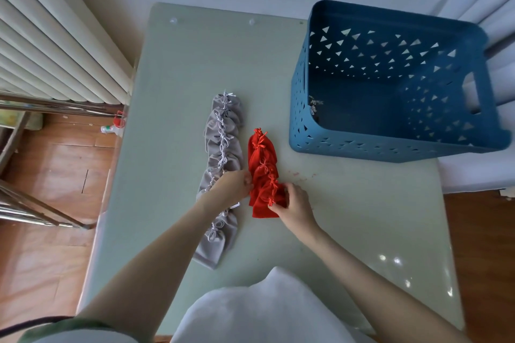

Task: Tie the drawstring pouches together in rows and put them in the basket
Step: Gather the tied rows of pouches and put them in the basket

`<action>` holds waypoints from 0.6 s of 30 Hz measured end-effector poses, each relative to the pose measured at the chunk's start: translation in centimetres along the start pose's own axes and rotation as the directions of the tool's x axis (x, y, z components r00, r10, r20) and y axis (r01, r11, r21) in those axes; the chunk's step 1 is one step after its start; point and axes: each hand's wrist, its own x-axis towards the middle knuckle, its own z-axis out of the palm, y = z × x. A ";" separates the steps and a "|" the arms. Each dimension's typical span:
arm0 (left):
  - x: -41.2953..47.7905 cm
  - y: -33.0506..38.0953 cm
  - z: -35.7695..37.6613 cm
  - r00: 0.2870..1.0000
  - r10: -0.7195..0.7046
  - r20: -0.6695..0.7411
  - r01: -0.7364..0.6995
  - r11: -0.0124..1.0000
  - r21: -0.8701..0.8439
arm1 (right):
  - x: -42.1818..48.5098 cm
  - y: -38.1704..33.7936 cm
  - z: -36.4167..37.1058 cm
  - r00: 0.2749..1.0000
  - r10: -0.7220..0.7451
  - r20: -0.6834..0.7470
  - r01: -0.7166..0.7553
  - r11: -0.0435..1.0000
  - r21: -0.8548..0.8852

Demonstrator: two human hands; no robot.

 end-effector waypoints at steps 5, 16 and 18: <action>-0.3 -0.1 -0.2 1.000 0.028 0.012 -0.028 1.000 -0.012 | 0.5 -0.8 -0.5 1.000 0.016 0.015 -0.018 0.993 0.113; -0.6 -0.3 -0.2 0.990 0.026 -0.140 -0.059 0.971 -0.234 | 0.7 -0.8 -3.2 0.995 -0.074 0.061 0.043 0.912 0.408; -0.5 0.0 -0.5 0.980 0.046 -0.193 -0.090 0.970 -0.225 | 1.6 -1.8 -3.3 0.994 -0.072 0.077 0.033 0.907 0.420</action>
